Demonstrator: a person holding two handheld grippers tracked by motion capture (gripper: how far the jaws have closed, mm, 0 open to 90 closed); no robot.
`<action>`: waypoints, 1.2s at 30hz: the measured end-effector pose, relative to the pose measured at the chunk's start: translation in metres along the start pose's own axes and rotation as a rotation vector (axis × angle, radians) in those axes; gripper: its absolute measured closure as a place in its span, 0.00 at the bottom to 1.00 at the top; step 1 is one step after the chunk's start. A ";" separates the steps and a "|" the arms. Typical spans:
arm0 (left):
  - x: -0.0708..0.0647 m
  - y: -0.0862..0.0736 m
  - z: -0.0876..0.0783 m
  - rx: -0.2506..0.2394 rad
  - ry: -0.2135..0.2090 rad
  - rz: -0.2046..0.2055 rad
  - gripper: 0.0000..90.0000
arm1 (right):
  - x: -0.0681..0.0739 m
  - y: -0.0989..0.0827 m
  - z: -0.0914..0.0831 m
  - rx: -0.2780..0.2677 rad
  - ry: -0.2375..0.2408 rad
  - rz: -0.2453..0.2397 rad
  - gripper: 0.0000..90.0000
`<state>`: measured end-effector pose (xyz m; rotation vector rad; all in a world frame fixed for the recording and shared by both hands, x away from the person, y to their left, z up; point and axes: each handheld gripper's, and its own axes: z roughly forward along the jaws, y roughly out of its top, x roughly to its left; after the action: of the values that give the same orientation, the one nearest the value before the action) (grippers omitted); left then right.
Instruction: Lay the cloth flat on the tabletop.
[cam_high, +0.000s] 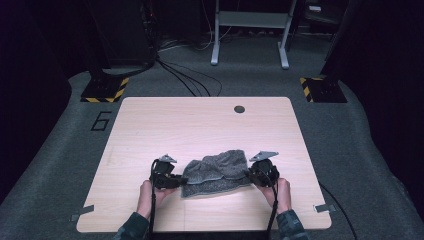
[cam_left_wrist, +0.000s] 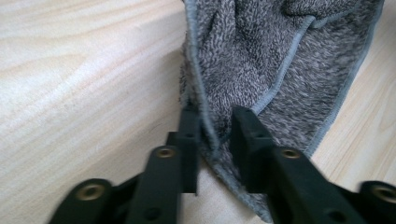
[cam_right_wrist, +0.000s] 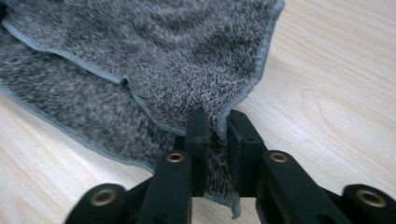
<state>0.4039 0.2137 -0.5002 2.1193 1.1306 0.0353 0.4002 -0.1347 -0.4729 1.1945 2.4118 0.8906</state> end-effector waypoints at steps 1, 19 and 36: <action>0.001 0.001 -0.002 -0.001 -0.005 0.013 0.89 | 0.001 0.001 -0.001 -0.005 0.001 0.005 0.91; 0.010 0.020 -0.025 -0.094 -0.008 -0.001 0.97 | -0.003 0.021 -0.009 -0.036 0.046 0.039 0.81; 0.023 0.004 -0.021 -0.090 0.001 -0.050 0.97 | 0.024 -0.003 0.017 0.003 0.018 -0.008 0.65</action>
<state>0.4139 0.2411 -0.4892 2.0116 1.1610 0.0630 0.3922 -0.1104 -0.4874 1.1823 2.4314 0.8995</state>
